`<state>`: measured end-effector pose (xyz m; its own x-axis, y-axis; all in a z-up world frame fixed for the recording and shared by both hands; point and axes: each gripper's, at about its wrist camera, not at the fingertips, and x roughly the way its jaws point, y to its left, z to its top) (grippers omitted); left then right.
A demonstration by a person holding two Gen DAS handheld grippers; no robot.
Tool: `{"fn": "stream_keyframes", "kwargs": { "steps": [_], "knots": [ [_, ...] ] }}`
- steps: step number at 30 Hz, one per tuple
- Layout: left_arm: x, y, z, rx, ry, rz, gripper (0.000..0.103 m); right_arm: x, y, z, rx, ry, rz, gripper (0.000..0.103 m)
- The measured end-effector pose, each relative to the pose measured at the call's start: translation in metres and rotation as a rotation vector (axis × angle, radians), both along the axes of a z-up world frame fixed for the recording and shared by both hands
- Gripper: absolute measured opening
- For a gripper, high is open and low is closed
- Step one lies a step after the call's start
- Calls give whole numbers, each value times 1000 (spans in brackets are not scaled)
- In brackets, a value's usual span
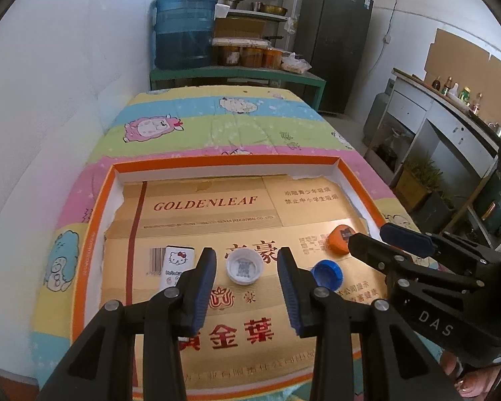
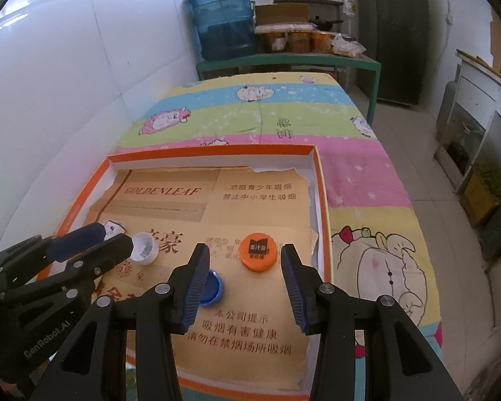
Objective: Organize rigid objects
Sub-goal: 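Open the left tool to drop the clear lid while the right releases the orange cap, then withdraw both open tools from the tray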
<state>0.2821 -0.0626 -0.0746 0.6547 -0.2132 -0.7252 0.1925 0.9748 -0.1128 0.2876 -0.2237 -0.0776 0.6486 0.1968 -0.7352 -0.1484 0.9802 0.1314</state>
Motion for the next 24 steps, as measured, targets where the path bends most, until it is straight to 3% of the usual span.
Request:
{"fn": "stream_keyframes", "kwargs": {
  "steps": [24],
  "knots": [
    [-56,28,34,1,-57,28,38,-61,16,37,-7,-46,-3,46]
  ]
}}
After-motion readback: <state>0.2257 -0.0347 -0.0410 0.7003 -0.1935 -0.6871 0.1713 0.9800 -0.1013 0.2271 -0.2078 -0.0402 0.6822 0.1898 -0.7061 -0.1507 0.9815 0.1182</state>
